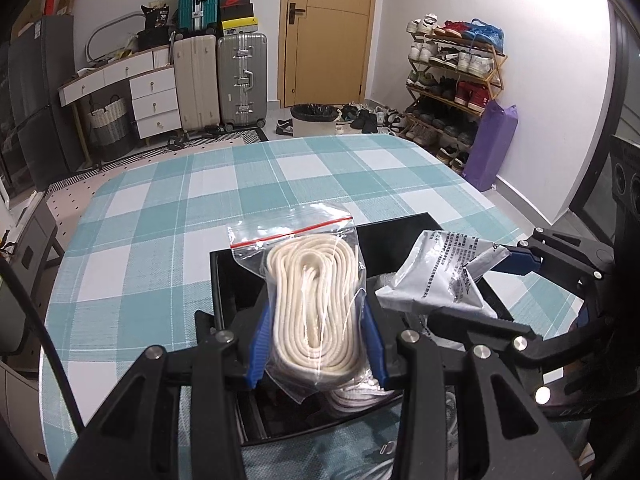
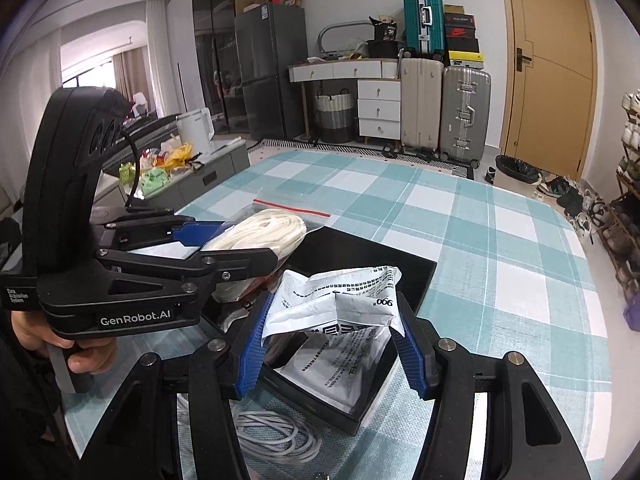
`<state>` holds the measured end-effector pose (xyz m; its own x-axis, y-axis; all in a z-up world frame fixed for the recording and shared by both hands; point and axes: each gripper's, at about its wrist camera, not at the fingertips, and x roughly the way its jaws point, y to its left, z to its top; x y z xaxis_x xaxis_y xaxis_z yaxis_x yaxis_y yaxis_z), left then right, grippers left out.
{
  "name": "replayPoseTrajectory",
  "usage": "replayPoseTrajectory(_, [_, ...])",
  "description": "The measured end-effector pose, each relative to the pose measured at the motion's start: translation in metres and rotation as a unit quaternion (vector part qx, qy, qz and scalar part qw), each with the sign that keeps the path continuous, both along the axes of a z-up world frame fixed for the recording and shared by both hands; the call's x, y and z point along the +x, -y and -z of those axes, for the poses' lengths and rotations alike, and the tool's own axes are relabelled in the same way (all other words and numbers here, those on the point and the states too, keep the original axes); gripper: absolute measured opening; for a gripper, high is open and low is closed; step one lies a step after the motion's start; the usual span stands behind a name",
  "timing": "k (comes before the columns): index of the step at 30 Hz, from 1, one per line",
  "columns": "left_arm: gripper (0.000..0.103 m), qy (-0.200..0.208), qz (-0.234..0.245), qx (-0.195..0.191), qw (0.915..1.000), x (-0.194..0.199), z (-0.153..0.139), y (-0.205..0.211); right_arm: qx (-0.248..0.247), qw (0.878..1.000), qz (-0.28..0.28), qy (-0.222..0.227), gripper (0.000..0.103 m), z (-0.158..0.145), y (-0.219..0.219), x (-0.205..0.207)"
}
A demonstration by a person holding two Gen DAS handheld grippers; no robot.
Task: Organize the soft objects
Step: 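Open both tools to drop the rope bag and paper packet into the box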
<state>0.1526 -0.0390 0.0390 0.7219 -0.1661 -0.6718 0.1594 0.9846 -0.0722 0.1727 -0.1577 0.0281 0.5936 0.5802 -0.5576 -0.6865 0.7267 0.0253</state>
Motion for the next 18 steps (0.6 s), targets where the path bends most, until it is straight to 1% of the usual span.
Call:
replayPoseTrajectory(4, [0.039, -0.003, 0.002, -0.004, 1.0000, 0.003, 0.004, -0.001, -0.018, 1.000, -0.002, 0.003, 0.058, 0.005, -0.006, 0.003])
replayPoseTrajectory(8, [0.039, -0.004, 0.000, -0.005, 1.0000, 0.005, 0.006, -0.001, -0.026, 1.000, -0.008, 0.000, 0.058, 0.010, -0.010, 0.007])
replayPoseTrajectory(14, [0.039, -0.003, -0.001, -0.013, 0.9999, 0.006, 0.006, -0.003, -0.041, 0.999, -0.012, 0.007, 0.058, 0.010, -0.012, 0.009])
replayPoseTrajectory(16, [0.040, -0.005, 0.002, -0.012, 0.9999, 0.008, 0.006, -0.002, -0.045, 0.999, -0.011, 0.009, 0.062, 0.010, -0.012, 0.008])
replayPoseTrajectory(17, [0.040, -0.004, 0.003, -0.012, 0.9999, 0.008, 0.007, -0.001, -0.044, 0.999, -0.014, 0.007, 0.065, 0.010, -0.012, 0.008])
replayPoseTrajectory(18, [0.041, -0.003, 0.004, -0.011, 0.9999, 0.009, 0.006, -0.001, -0.041, 0.999, -0.016, 0.006, 0.071, 0.009, -0.012, 0.006])
